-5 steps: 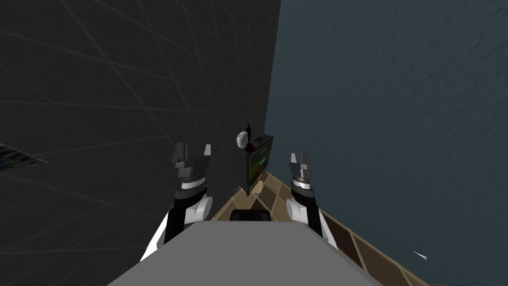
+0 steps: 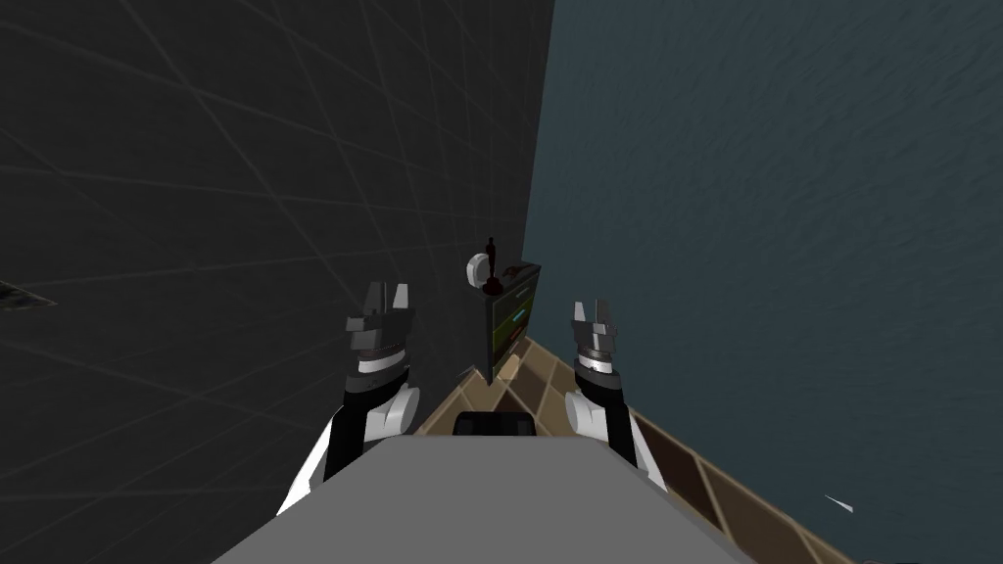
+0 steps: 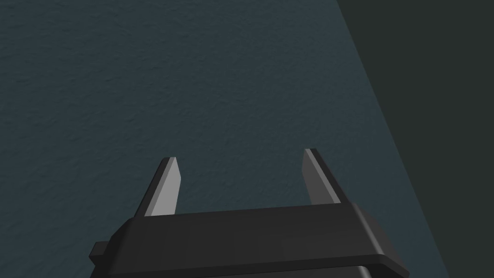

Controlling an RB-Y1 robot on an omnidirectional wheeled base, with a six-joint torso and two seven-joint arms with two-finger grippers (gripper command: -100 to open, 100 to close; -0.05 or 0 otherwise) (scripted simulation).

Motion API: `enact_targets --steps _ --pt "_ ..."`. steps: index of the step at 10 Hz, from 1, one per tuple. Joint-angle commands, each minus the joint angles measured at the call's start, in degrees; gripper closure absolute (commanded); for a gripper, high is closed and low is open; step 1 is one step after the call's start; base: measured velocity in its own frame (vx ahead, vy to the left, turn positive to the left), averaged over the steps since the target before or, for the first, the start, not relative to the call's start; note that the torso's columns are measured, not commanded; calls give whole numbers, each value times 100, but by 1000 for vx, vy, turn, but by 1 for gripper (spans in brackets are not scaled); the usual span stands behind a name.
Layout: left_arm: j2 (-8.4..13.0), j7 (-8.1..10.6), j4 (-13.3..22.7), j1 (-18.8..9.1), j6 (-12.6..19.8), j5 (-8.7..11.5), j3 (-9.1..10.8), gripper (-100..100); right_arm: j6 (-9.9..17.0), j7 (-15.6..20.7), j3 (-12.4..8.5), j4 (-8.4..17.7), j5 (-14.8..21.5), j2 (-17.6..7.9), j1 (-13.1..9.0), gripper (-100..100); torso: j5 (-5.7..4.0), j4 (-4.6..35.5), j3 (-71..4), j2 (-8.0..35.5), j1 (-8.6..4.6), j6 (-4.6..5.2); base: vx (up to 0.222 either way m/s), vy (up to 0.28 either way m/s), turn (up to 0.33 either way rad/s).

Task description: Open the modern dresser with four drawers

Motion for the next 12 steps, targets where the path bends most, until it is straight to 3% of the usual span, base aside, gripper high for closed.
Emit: enact_targets --steps 1,4,5,7,10,11,12 --pt "0 0 0 0 0 0 0 0 0 0 0 0 0 0 0 0 0 423 -844 424 0 0 0 0 0" --pt "0 0 0 0 0 0 0 0 0 0 0 0 0 0 0 0 0 1692 -3381 1693 0 0 0 0 0" --pt "0 0 0 0 0 0 0 0 87 33 18 56 70 -218 -22 -100 0 2114 -4227 2116 0 0 9 1 40" --pt "0 0 2 0 0 0 0 0 295 112 61 190 237 -535 -75 -100 0 2359 -4735 2361 0 -1 10 1 76" --pt "0 0 2 1 0 0 0 0 765 304 166 525 641 -938 -206 -100 0 2381 -4767 2379 1 -1 22 2 112" --pt "0 0 2 1 0 0 0 0 802 304 166 525 641 -938 -206 -100 0 2382 -4767 2380 1 0 21 1 39" --pt "0 0 2 1 0 0 0 0 1017 385 210 669 811 -1037 -261 -100 1 2383 -4764 2385 1 2 18 2 96"
